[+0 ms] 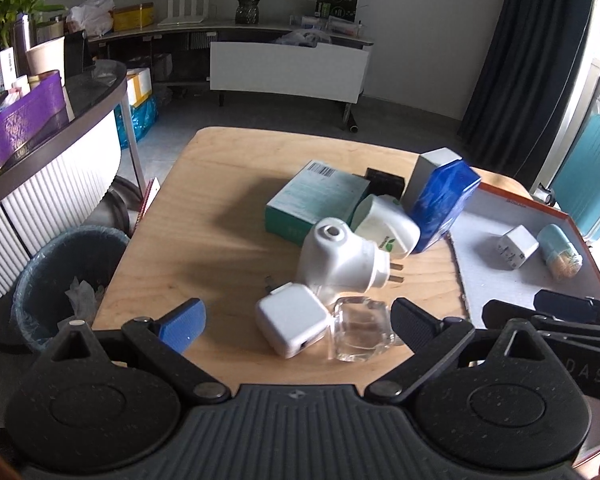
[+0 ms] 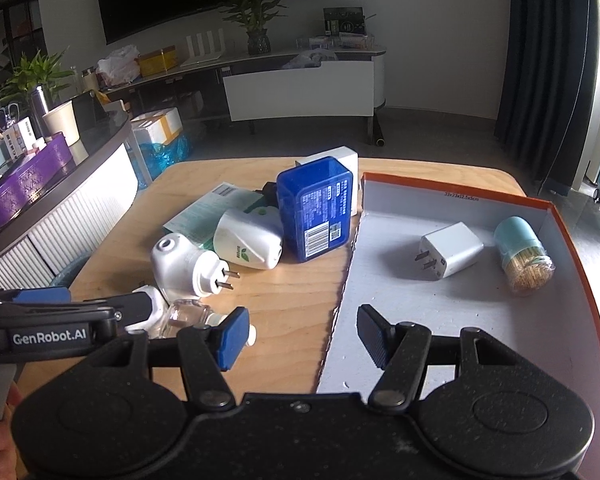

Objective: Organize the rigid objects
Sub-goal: 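Reach the left gripper to the white cube charger and grasp it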

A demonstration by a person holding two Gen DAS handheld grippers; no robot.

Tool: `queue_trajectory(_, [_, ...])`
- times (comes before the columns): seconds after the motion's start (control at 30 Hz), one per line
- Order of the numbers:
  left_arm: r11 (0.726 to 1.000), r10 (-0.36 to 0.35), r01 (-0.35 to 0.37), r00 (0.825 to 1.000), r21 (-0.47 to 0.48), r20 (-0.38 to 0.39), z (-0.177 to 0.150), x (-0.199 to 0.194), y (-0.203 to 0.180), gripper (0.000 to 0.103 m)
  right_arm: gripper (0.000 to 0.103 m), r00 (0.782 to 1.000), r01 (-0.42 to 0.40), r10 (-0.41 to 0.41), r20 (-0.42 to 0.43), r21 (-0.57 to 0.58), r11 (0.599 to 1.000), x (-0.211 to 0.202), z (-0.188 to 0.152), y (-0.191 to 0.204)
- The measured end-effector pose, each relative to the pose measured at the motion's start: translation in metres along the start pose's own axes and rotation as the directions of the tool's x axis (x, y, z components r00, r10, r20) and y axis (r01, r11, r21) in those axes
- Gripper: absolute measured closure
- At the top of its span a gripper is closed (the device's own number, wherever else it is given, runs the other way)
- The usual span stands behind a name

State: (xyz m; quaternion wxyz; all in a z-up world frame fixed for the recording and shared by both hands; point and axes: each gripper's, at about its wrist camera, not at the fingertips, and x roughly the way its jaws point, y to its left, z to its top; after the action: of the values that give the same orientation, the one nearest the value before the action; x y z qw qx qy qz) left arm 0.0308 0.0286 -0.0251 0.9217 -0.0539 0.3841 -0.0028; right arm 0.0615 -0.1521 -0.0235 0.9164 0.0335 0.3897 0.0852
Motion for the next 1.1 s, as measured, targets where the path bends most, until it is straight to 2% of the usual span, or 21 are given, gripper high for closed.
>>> queue_trajectory(0.5, [0.999, 0.029, -0.031, 0.997, -0.021, -0.066, -0.013, 0.026, 0.019, 0.001, 0.030, 0.998, -0.038, 0.037, -0.049, -0.007, 0.999, 0.022, -0.016, 0.010])
queue_trajectory(0.7, [1.000, 0.025, -0.025, 0.997, -0.010, -0.067, -0.013, 0.037, 0.019, 0.000, 0.030, 0.998, -0.050, 0.049, -0.050, -0.007, 0.999, 0.024, -0.016, 0.012])
queue_trajectory(0.93, [0.997, 0.070, -0.071, 0.996, -0.019, -0.057, -0.013, 0.044, 0.034, 0.000, 0.030, 0.998, -0.050, 0.050, -0.049, 0.002, 0.999, 0.028, -0.014, 0.011])
queue_trajectory(1.1, [0.999, 0.043, -0.043, 0.998, 0.000, -0.040, -0.007, 0.052, 0.029, 0.000, 0.030, 0.997, -0.063, 0.063, -0.053, -0.001, 0.998, 0.033, -0.015, 0.017])
